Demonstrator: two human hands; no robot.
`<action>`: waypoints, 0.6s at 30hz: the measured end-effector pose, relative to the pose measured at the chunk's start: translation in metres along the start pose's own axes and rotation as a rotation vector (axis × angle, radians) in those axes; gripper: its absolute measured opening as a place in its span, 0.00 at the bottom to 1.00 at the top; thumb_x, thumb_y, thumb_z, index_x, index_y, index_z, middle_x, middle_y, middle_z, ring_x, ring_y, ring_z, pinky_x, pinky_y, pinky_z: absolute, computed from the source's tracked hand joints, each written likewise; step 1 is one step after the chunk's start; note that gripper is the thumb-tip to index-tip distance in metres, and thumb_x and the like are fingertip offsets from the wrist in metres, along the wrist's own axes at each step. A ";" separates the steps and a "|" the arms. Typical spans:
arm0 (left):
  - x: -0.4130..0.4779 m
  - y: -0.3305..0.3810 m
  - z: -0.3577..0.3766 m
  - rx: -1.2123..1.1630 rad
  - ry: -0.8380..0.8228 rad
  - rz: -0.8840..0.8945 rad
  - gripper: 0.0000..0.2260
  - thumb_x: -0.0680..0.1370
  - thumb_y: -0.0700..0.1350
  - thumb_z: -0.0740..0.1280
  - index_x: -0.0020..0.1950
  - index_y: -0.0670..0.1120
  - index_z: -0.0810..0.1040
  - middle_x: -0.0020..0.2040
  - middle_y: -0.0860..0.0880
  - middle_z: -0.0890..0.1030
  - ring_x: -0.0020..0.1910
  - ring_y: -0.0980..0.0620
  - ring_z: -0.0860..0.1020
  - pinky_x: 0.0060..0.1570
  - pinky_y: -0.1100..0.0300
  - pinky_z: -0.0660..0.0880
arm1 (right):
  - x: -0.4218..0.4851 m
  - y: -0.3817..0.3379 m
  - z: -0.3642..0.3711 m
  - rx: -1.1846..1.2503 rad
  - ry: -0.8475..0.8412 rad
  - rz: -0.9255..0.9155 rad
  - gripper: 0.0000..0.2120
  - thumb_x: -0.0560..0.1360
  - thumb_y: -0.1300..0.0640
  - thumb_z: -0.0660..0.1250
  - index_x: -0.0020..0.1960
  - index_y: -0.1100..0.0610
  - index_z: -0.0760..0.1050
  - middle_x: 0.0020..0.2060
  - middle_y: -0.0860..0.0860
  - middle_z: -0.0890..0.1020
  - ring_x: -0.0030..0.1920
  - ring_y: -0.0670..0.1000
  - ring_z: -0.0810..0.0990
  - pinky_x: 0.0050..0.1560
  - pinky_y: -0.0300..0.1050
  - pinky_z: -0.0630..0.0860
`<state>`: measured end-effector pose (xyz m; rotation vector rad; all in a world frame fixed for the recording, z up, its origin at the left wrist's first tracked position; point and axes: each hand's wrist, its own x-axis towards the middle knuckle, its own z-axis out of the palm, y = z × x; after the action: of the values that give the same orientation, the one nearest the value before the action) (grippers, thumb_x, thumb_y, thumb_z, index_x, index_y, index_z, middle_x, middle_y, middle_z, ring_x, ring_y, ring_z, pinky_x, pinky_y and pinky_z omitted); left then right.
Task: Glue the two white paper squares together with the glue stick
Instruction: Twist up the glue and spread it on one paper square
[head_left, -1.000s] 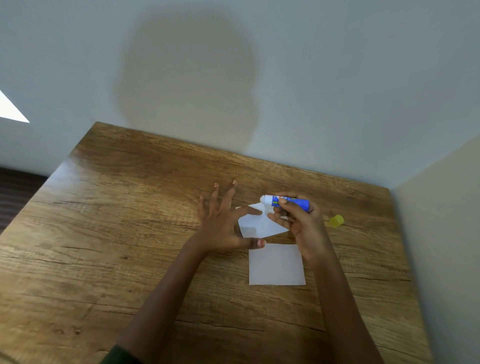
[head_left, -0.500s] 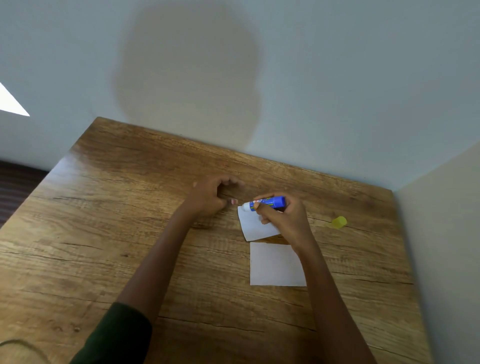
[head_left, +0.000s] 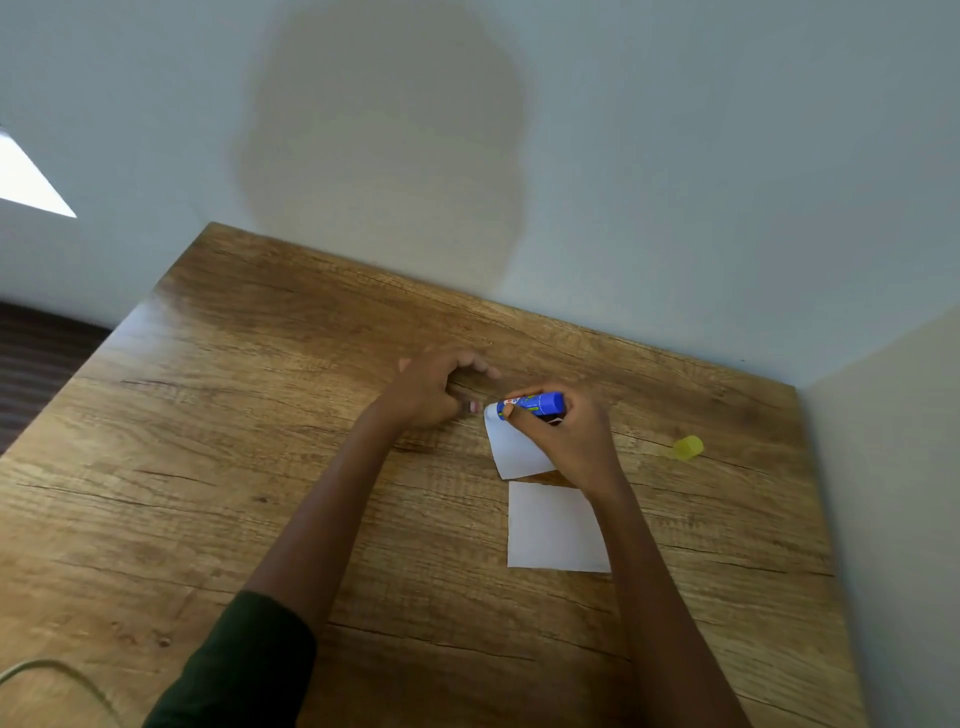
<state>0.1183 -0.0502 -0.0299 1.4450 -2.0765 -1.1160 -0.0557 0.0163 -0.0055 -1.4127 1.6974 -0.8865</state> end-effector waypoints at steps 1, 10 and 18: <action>0.000 0.000 0.001 0.007 0.000 0.003 0.19 0.70 0.41 0.72 0.59 0.55 0.78 0.67 0.56 0.73 0.68 0.54 0.65 0.58 0.56 0.51 | 0.000 0.000 0.001 -0.010 -0.002 -0.008 0.04 0.69 0.53 0.74 0.41 0.48 0.80 0.35 0.43 0.80 0.34 0.40 0.76 0.33 0.30 0.70; 0.001 -0.001 0.004 0.016 0.024 0.004 0.18 0.69 0.43 0.73 0.57 0.56 0.78 0.65 0.56 0.74 0.68 0.52 0.65 0.58 0.55 0.52 | 0.002 0.000 -0.001 -0.090 -0.035 -0.029 0.05 0.69 0.54 0.74 0.44 0.51 0.80 0.36 0.39 0.78 0.36 0.41 0.76 0.33 0.27 0.70; 0.000 0.002 0.005 0.018 0.035 -0.015 0.18 0.68 0.43 0.74 0.56 0.56 0.78 0.66 0.56 0.73 0.69 0.51 0.64 0.59 0.54 0.51 | 0.004 0.002 -0.007 -0.152 -0.094 -0.029 0.07 0.68 0.52 0.74 0.43 0.53 0.81 0.36 0.45 0.80 0.35 0.44 0.76 0.32 0.29 0.69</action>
<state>0.1138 -0.0480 -0.0315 1.4799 -2.0603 -1.0727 -0.0628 0.0128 -0.0046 -1.5583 1.7064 -0.7078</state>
